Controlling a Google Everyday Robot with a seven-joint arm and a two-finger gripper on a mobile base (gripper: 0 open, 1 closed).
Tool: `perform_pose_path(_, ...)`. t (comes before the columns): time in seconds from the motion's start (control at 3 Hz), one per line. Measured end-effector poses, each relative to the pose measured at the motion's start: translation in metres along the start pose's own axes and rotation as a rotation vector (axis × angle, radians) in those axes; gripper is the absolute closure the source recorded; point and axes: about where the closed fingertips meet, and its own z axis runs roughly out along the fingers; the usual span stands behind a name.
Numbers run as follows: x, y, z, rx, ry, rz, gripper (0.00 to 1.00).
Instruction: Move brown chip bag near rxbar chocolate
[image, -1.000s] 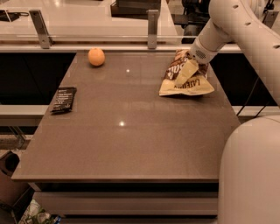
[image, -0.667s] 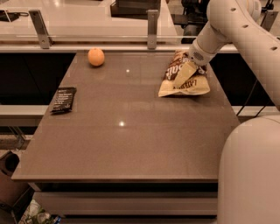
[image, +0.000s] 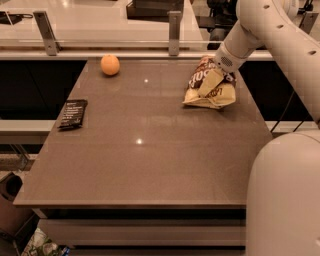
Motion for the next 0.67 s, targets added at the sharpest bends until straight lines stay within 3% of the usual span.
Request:
perform_pose_path(0.33,-0.0002,0.0,-0.0001,0.0,0.0,0.0,1.0)
perform_pose_path(0.67,-0.0007,-0.0001,-0.0009,-0.001,0.0,0.0,1.0)
